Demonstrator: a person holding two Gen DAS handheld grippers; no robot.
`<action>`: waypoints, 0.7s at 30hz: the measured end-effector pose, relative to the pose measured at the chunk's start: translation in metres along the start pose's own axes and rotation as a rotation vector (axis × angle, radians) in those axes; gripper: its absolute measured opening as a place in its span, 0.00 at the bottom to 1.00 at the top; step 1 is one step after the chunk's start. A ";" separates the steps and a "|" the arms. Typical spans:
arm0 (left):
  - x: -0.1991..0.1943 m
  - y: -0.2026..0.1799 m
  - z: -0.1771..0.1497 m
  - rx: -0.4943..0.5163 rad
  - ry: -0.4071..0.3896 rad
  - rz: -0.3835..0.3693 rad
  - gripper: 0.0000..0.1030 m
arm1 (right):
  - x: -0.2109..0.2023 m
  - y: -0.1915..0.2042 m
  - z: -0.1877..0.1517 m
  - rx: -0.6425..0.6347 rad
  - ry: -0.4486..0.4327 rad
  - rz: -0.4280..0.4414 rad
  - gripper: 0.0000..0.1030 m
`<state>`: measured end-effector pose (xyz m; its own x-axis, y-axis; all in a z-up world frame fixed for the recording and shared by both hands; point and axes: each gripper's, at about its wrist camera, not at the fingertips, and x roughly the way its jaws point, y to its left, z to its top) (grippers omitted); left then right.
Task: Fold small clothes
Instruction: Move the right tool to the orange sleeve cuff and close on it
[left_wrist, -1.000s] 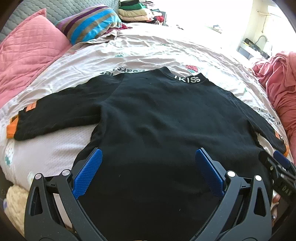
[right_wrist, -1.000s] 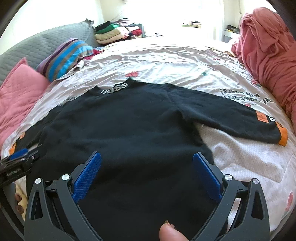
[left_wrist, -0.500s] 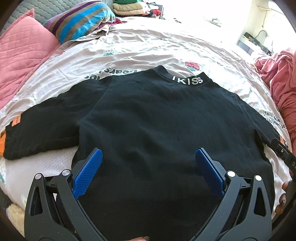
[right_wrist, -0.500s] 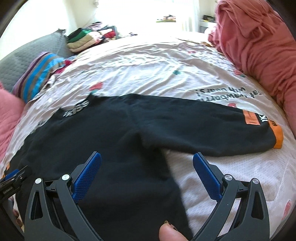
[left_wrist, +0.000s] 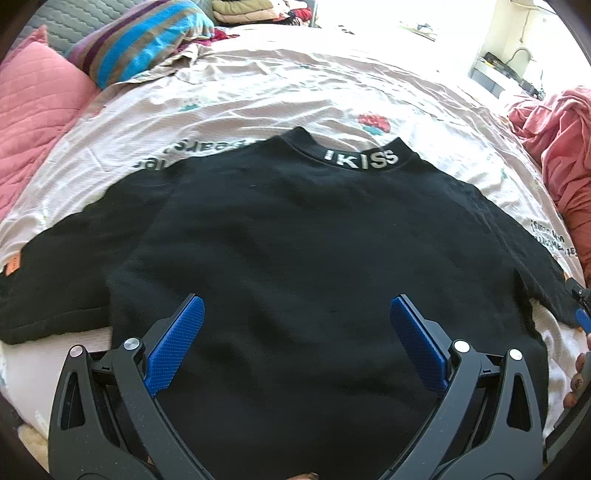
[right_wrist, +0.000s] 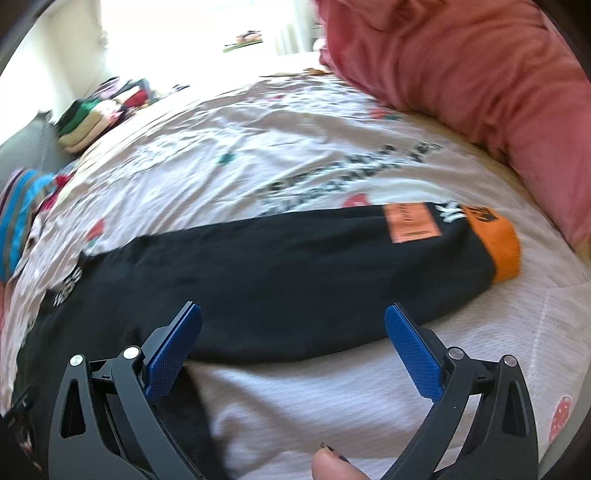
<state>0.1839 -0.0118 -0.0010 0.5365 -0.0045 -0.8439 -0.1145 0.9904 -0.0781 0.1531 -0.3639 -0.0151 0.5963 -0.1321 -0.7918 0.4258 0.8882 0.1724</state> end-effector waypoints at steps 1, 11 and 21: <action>0.001 -0.003 0.001 0.004 0.001 -0.003 0.92 | 0.001 -0.009 0.002 0.021 -0.001 -0.012 0.96; 0.021 -0.025 0.007 0.050 0.030 -0.007 0.92 | 0.015 -0.075 0.001 0.191 0.047 -0.084 0.96; 0.023 -0.004 0.010 -0.032 0.008 -0.016 0.92 | 0.039 -0.118 0.019 0.380 -0.001 -0.074 0.74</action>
<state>0.2051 -0.0148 -0.0146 0.5321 -0.0218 -0.8464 -0.1328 0.9852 -0.1088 0.1387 -0.4825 -0.0554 0.5554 -0.1902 -0.8095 0.6893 0.6498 0.3203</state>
